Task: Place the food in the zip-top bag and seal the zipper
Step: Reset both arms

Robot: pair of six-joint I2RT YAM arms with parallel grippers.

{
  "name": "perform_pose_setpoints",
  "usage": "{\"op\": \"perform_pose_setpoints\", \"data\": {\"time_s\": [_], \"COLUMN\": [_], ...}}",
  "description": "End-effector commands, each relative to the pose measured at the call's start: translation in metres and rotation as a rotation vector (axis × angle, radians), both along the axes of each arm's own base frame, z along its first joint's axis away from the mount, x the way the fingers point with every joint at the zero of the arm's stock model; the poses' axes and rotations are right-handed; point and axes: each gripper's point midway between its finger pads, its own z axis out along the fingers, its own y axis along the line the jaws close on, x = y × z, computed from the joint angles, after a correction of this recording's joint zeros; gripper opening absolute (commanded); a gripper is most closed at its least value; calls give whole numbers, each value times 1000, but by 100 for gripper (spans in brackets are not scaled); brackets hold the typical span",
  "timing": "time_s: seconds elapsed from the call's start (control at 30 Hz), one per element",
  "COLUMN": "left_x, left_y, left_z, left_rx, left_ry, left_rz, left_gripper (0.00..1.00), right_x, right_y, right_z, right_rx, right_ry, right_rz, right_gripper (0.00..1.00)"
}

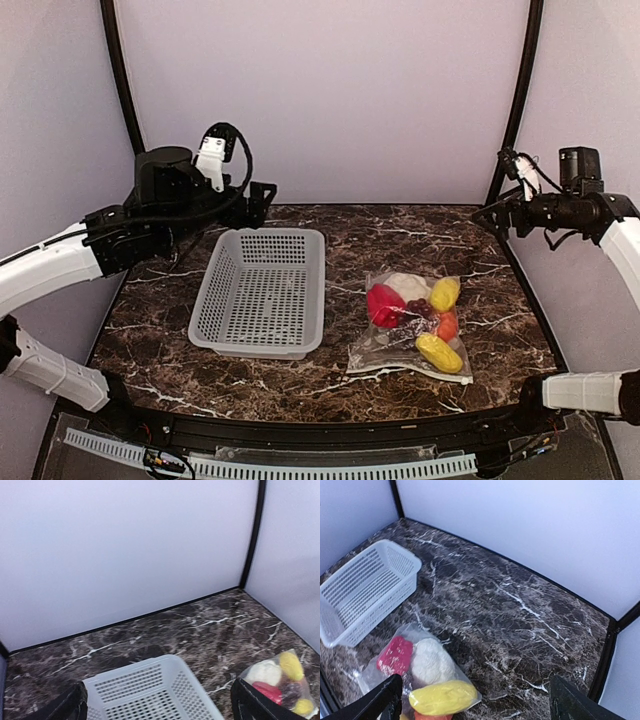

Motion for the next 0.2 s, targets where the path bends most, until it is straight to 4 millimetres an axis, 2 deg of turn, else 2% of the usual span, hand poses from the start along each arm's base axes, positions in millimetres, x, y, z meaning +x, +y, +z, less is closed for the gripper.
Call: {"op": "perform_pose_setpoints", "data": {"time_s": [0.0,0.07,0.1,0.13,0.17], "left_x": [-4,-11,-14,-14,-16], "left_y": [93,105,111,116,121], "left_z": [-18,-16,-12,-17,-11], "left_rx": [254,267,262,273,251], "left_ry": [38,52,46,48,25], "left_rz": [324,311,316,331,340], "left_gripper": [99,99,99,99,99], "right_x": [31,33,33,33,32], "right_y": [-24,-26,-25,-23,-20], "right_z": [47,54,54,53,51], "right_rx": [118,135,145,156,167], "right_ry": [-160,-200,-197,-187,-180], "right_rz": [-238,-255,-251,-241,-229], "right_gripper": [99,98,98,98,99]}}
